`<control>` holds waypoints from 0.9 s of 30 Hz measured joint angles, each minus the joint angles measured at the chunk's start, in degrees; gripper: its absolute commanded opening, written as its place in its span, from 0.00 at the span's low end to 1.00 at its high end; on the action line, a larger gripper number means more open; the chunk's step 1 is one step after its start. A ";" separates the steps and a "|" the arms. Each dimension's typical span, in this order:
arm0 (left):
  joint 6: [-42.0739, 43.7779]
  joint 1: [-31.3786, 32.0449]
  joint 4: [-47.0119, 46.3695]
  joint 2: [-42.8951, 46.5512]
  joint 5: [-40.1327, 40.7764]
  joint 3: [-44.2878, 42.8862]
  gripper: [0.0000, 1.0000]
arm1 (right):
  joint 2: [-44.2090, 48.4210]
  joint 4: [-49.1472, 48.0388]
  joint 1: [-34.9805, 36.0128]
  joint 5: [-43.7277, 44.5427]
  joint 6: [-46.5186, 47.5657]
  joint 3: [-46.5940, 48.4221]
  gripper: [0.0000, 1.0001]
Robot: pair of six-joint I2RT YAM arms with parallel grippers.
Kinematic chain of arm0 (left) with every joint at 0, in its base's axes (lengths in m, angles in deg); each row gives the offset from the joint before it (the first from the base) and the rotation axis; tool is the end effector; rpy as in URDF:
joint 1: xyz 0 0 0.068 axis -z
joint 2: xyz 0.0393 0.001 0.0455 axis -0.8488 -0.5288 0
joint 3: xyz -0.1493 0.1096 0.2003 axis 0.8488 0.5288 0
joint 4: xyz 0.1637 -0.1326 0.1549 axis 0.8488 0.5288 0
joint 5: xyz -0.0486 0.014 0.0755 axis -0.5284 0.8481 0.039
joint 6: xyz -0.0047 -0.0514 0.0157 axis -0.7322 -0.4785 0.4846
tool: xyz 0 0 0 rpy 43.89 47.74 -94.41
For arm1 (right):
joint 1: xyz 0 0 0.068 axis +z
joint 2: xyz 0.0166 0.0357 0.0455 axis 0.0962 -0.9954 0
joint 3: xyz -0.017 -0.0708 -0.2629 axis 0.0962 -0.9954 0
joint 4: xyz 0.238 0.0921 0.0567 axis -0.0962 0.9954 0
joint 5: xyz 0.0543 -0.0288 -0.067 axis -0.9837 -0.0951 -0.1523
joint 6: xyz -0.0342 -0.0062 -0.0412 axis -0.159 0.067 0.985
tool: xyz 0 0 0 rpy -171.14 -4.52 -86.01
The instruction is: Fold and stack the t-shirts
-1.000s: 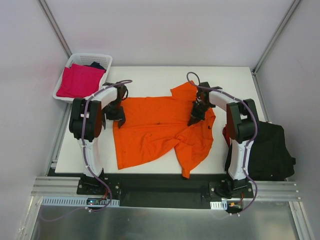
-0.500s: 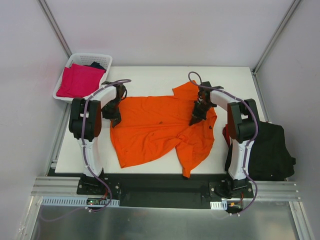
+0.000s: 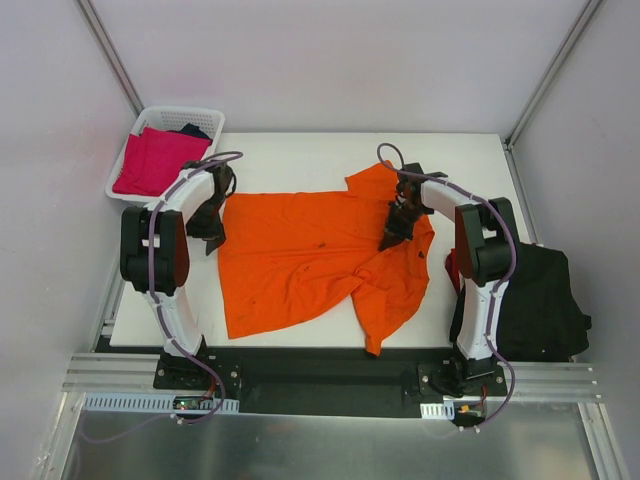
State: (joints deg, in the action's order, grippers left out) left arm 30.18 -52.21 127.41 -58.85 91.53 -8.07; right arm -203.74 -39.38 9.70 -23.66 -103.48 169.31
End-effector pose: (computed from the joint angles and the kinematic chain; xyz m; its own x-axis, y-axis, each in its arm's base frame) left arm 0.3476 -0.0174 0.2033 -0.9400 -0.2700 -0.2085 -0.3381 0.8191 0.4635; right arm 0.3904 0.1182 0.1478 -0.9881 -0.0267 -0.1518 -0.0810 0.9277 0.3643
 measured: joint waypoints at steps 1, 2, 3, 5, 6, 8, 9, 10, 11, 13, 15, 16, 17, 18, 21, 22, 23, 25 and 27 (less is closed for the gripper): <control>0.00 0.04 0.20 0.00 -0.17 -0.09 0.73 | 0.00 0.00 0.00 -0.04 0.00 0.00 0.01; 0.00 0.15 0.50 0.00 -0.50 -0.33 0.73 | 0.02 -0.04 0.00 -0.22 0.04 0.00 0.01; 0.00 0.26 0.98 0.00 -0.98 -0.96 0.73 | 0.02 -0.07 -0.04 -0.39 0.11 0.00 0.01; -0.02 0.94 1.57 0.00 -2.78 -3.23 0.74 | 0.24 -0.13 -0.09 -0.76 0.17 0.00 0.05; -0.04 1.64 1.75 0.00 -3.80 -4.76 0.75 | 0.50 -0.22 -0.11 -0.94 0.20 0.00 0.06; -0.17 4.31 1.62 0.00 -6.21 -8.07 0.75 | 1.42 -0.20 -0.04 -1.38 0.20 -0.02 0.11; -0.28 6.10 1.51 0.02 -7.69 -9.38 0.75 | 2.23 -0.09 0.07 -1.70 0.20 -0.02 0.12; -0.48 9.05 1.01 0.02 -9.22 -11.19 0.75 | 3.28 0.09 0.26 -1.95 0.20 -0.02 0.13; -0.50 11.26 0.52 0.11 -10.71 -12.04 0.75 | 4.61 0.44 0.46 -2.10 0.26 -0.02 0.14; -1.01 17.00 -1.81 0.92 -15.37 -12.52 0.76 | 7.63 1.77 1.38 -2.14 0.55 0.11 0.14; -1.49 21.59 -3.80 1.75 -19.89 -11.58 0.75 | 10.62 3.30 2.99 -1.84 1.09 0.57 0.13; -1.73 22.97 -5.27 2.40 -21.88 -10.12 0.75 | 11.96 3.69 3.98 -1.81 1.33 0.61 0.13; -2.01 23.78 -6.05 2.84 -23.93 -8.63 0.75 | 13.07 4.04 4.83 -1.79 1.49 0.59 0.13; -2.32 23.93 -6.47 2.95 -25.46 -7.06 0.75 | 13.81 4.42 5.70 -1.79 1.55 0.57 0.12; -2.56 23.12 -7.37 2.14 -26.84 -3.17 0.73 | 14.25 4.74 7.21 -1.77 1.66 -0.20 0.08; -2.56 22.75 -7.39 1.46 -26.86 -2.38 0.71 | 14.16 4.98 7.28 -1.66 1.68 -0.68 0.03; -2.56 22.36 -7.34 0.50 -26.75 -2.14 0.65 | 14.12 5.29 7.26 -1.49 1.75 -0.98 0.01; -2.64 21.84 -7.89 -1.03 -25.97 -2.23 0.47 | 13.79 6.12 7.28 -0.90 1.79 -1.07 0.01; -2.69 21.70 -7.98 -2.60 -24.90 -3.37 0.29 | 12.98 6.60 7.28 -0.17 1.92 -0.33 0.01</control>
State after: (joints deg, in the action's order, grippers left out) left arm 27.49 -30.50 119.43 -61.45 66.64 -11.43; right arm -190.76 -32.77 16.98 -23.84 -101.56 168.98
